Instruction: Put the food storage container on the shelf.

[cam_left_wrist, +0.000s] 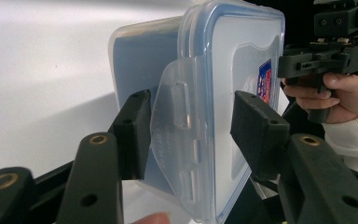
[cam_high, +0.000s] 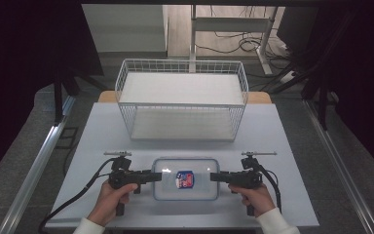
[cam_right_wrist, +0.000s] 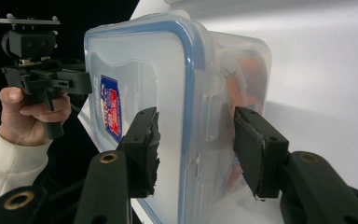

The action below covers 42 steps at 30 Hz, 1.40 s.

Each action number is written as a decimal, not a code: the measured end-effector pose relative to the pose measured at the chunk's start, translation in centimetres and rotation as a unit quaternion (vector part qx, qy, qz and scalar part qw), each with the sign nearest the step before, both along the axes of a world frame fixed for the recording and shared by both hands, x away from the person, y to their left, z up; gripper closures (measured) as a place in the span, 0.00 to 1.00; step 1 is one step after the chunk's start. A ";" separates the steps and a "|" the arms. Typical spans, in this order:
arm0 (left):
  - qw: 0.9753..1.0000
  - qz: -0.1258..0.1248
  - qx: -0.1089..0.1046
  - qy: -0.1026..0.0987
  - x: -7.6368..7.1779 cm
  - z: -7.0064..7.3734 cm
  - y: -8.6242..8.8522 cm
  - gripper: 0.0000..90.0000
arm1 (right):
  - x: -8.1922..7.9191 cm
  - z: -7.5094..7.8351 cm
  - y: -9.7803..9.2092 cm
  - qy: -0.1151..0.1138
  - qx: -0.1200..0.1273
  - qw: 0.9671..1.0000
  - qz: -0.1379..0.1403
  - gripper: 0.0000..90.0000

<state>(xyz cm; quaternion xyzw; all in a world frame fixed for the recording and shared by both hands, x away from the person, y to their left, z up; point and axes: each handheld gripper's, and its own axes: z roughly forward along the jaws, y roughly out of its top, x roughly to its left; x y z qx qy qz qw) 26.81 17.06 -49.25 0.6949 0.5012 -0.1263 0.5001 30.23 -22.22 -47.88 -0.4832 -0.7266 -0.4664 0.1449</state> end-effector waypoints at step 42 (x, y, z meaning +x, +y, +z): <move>0.999 0.006 -0.017 -0.035 11.0 -0.8 1.7 0.55 | 10.3 0.8 1.7 -0.053 -0.016 0.998 -0.001 0.57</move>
